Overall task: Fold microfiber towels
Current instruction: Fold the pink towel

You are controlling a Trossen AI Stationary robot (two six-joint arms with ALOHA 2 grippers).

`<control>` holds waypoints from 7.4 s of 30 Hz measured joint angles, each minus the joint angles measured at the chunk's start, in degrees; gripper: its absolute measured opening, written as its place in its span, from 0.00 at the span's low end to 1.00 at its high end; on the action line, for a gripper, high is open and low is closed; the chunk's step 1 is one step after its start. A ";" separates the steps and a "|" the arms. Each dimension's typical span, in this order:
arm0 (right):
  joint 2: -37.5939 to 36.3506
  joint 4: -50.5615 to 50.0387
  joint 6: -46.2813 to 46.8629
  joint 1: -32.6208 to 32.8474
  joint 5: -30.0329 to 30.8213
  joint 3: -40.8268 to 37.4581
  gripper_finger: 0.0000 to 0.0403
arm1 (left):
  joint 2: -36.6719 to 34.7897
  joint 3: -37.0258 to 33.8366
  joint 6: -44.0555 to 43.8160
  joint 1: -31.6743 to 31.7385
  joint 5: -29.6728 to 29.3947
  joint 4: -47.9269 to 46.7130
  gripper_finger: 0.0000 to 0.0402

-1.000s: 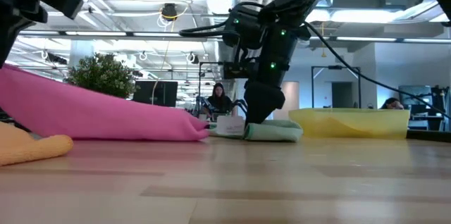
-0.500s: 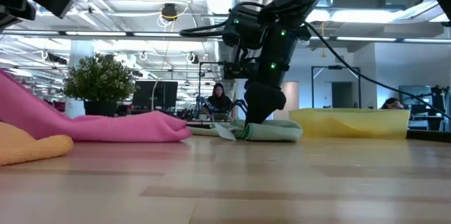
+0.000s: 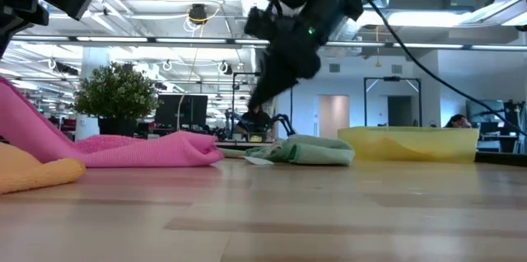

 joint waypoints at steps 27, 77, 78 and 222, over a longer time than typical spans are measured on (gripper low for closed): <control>8.26 19.25 -0.26 -2.75 -19.08 0.11 0.30 | 0.00 0.01 0.05 0.04 -0.15 1.40 0.00; -4.86 7.42 -7.84 -2.49 5.29 0.13 0.01 | -0.17 3.62 -14.34 1.21 -30.74 -11.85 0.00; -6.25 6.80 -7.84 -2.84 7.21 0.13 0.01 | -0.26 4.11 -14.92 1.50 -33.61 -11.58 0.00; -2.74 1.28 -0.29 -6.54 5.36 2.66 0.46 | -11.26 -18.67 6.56 26.58 -19.31 24.56 0.35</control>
